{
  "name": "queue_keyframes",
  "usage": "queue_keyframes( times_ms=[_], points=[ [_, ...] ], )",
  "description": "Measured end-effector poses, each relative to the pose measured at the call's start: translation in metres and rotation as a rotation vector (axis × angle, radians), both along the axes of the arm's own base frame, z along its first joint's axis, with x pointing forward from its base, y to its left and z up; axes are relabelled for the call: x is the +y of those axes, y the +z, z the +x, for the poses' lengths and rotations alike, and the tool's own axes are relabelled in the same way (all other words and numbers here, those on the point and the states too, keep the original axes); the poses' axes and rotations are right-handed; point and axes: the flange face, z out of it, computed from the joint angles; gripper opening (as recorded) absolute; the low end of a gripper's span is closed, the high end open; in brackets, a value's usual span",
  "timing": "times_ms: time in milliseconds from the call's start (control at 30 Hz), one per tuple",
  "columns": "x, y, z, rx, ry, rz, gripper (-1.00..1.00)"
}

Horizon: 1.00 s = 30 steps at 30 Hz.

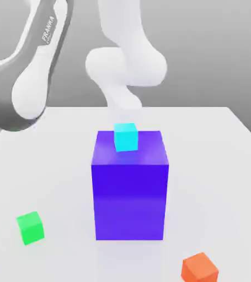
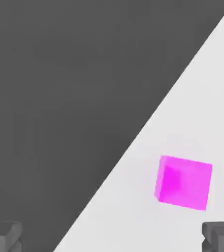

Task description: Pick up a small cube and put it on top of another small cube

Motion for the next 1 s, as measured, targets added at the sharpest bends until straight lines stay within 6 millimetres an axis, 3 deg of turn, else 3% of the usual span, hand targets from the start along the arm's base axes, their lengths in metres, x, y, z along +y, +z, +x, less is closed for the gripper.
queue_keyframes(
  times_ms=[100, 200, 233, 433, 633, 1000],
  points=[
    [-0.021, -0.053, -0.016, 0.049, -0.078, 0.028, 0.00],
    [-0.025, -0.103, -0.019, 0.057, -0.091, 0.033, 0.00],
    [-0.025, -0.114, -0.019, 0.058, -0.093, 0.033, -1.00],
    [-0.025, -0.119, -0.019, 0.057, -0.093, 0.034, -1.00],
    [-0.019, -0.054, -0.025, 0.056, -0.129, 0.037, -1.00],
    [0.054, -0.011, -0.102, 0.046, -0.545, 0.053, -1.00]
  ],
)
